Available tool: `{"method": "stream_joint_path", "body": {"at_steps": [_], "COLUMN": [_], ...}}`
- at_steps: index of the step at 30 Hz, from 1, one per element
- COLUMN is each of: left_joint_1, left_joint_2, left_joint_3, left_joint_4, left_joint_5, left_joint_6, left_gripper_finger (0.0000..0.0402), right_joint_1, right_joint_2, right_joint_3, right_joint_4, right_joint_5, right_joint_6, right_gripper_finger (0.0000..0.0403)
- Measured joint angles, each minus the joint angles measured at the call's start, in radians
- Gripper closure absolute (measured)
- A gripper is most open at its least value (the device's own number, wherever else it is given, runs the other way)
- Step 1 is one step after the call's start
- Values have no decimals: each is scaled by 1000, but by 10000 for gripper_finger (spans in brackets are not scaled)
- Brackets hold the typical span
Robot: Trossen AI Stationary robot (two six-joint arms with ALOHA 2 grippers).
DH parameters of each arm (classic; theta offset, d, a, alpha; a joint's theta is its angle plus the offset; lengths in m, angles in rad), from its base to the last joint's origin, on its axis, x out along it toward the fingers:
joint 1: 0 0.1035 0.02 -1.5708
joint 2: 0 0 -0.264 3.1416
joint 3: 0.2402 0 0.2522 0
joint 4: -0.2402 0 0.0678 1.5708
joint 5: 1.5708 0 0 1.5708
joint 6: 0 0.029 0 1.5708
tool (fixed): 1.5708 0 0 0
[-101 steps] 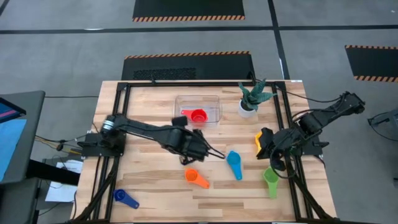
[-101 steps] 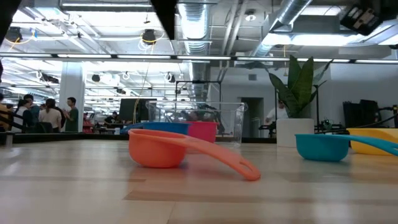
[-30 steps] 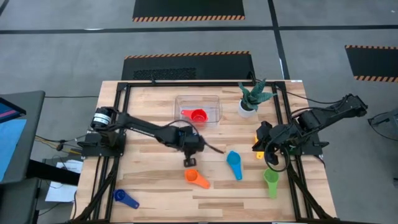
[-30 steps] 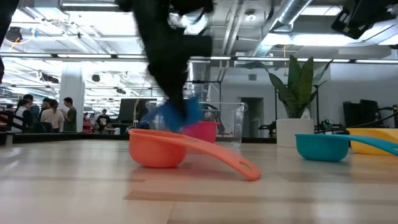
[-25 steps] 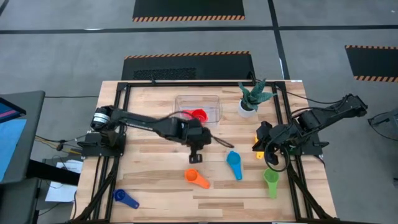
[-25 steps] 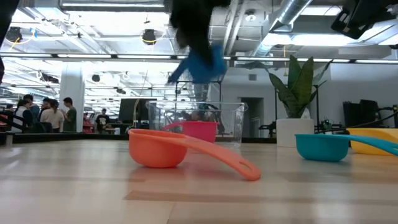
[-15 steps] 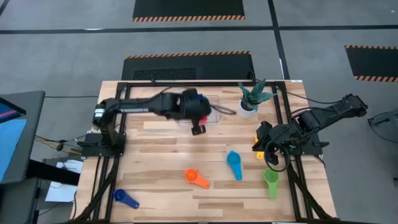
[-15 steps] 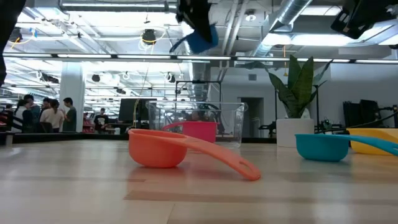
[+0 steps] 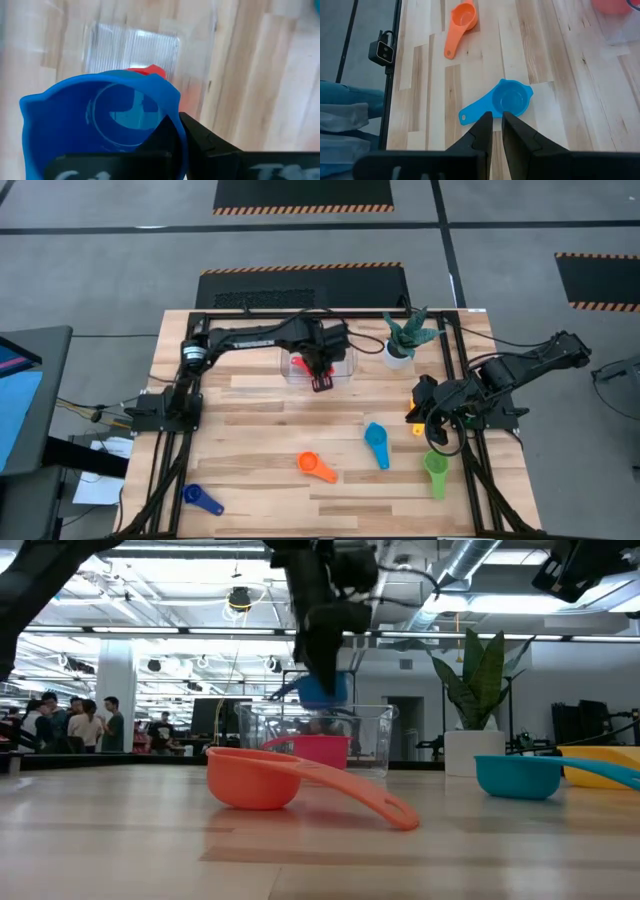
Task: Nest measuring cups in basket
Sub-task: Stack the blue measuring cup on top of the red measuring cup in the transparent bin
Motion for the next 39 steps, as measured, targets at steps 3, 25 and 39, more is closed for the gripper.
{"method": "stream_joint_path", "body": {"at_steps": [3,25,39], "left_joint_1": [-13,-12,-11], "left_joint_2": [31,54,54], "left_joint_3": [0,0,0], "left_joint_4": [1,30,6], "left_joint_5": [-43,-38,-34], "left_joint_6": [-21,-185,-170], "left_gripper_finger": [401,401,357], "right_joint_1": [0,1,72], "right_joint_2": [0,0,0], "right_joint_3": [0,0,0], "right_joint_4": [0,0,0], "right_joint_5": [0,-3,-3], "right_joint_6": [2,29,50], "right_gripper_finger": [337,337,337]}}
